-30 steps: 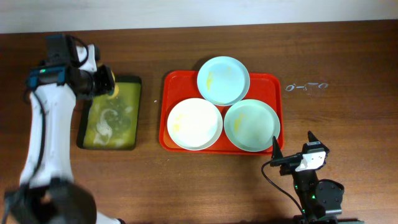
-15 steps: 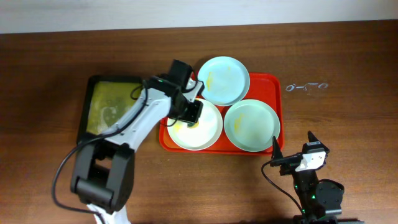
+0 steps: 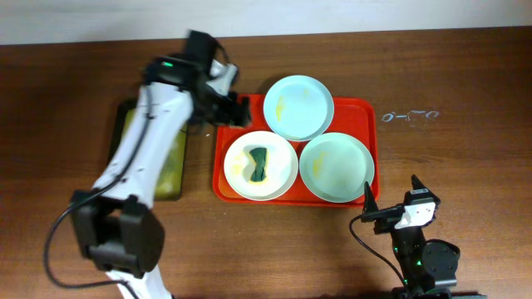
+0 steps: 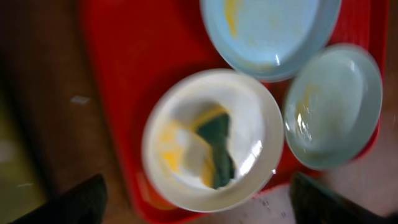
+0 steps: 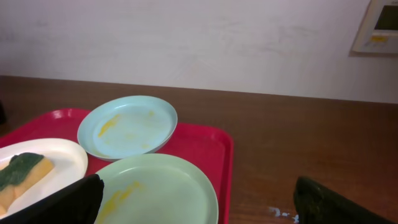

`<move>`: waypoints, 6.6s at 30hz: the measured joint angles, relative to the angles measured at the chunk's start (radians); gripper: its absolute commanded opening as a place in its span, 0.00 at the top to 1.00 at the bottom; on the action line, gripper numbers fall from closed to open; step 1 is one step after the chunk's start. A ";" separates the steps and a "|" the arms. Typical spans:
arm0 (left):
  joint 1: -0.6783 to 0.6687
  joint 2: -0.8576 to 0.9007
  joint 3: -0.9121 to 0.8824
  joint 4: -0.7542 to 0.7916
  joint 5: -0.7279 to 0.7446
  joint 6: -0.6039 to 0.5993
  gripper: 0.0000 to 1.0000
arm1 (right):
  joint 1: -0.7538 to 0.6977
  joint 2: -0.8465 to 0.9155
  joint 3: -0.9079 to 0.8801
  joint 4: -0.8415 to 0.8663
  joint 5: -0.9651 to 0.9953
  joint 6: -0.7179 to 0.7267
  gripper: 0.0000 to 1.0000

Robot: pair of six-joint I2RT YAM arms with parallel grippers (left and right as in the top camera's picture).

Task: Clean dirty plates on tray and stack at the side
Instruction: 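Lift the wet sponge with the left gripper onto the white plate, then move the right gripper to grip the white plate's rim, then hold the white plate with the right gripper and scrub it with the sponge, then lift the white plate with the right gripper and place it right of the tray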

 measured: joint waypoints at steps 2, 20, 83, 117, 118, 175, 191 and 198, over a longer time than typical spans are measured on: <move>0.097 -0.041 0.021 -0.028 -0.016 0.004 0.01 | 0.000 0.000 -0.001 0.042 0.016 0.000 0.02; 0.325 -0.064 -0.004 -0.133 -0.038 0.004 0.01 | 0.003 0.499 0.821 -0.210 -0.257 0.014 0.02; 0.084 -0.052 -0.208 0.003 0.076 0.005 0.36 | 0.344 2.029 1.418 -0.722 -0.221 0.128 0.60; -0.177 0.047 -0.555 0.526 -0.002 -0.304 0.84 | 0.344 2.076 1.418 -0.665 -0.221 0.192 0.83; -0.179 0.047 -0.555 0.525 -0.020 -0.304 0.86 | 0.344 2.076 1.418 -0.665 -0.221 0.192 0.83; -0.181 0.092 -0.443 0.264 -0.437 -0.306 1.00 | 0.354 2.081 1.419 -0.651 -0.259 0.209 0.96; 0.266 -0.233 -0.394 0.176 -0.273 -0.311 1.00 | 0.467 2.041 1.765 -0.976 0.328 0.156 0.96; 0.356 -0.234 -0.394 0.161 -0.258 -0.306 1.00 | 0.813 2.036 1.853 -0.890 1.012 -0.040 0.96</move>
